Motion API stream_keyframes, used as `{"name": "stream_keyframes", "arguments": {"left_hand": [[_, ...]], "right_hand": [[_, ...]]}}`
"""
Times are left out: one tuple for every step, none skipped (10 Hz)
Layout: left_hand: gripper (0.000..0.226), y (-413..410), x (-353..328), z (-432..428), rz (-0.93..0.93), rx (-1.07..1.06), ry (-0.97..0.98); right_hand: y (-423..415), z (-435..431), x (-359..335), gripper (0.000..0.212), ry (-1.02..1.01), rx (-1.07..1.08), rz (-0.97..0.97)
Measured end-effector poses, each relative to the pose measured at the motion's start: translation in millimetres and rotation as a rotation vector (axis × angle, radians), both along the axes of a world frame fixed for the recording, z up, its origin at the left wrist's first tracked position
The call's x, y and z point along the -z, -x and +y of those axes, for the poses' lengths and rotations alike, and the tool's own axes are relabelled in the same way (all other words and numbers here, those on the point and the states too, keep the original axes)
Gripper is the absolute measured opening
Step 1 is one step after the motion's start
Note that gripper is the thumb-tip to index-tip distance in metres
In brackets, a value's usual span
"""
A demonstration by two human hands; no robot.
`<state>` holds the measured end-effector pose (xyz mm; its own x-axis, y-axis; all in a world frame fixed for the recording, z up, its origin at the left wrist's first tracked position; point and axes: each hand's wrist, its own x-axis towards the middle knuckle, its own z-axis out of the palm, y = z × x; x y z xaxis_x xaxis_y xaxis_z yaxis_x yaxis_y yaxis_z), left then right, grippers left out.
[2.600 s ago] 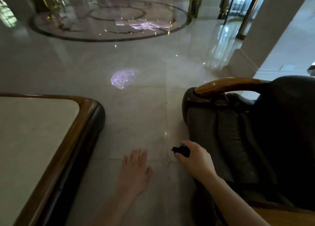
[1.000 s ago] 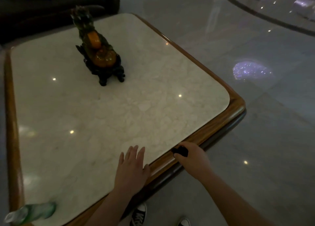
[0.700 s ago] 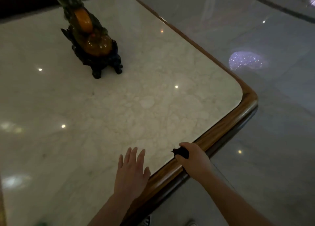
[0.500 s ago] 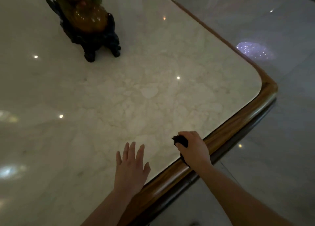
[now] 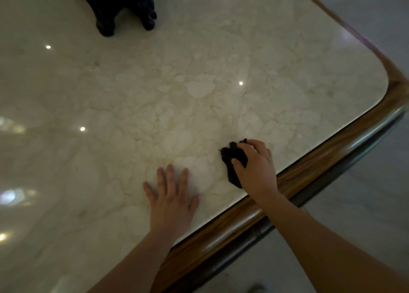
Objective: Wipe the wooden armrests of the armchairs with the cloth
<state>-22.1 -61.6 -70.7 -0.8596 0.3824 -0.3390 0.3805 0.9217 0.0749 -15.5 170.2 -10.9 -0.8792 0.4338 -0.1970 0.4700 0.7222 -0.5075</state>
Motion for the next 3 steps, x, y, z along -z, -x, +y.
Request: {"name": "stream_keyframes", "arguments": {"left_hand": [[0.077, 2, -2, 1, -0.029, -0.006, 0.022], [0.076, 8, -11, 3, -0.08, -0.006, 0.046], [0.073, 14, -20, 5, -0.116, -0.022, 0.033]], "right_hand": [[-8, 2, -3, 0.044, -0.01, -0.027, 0.003], [-11, 3, -13, 0.044, -0.003, -0.036, 0.008], [-11, 5, -25, 0.043, 0.016, -0.029, 0.052]]}}
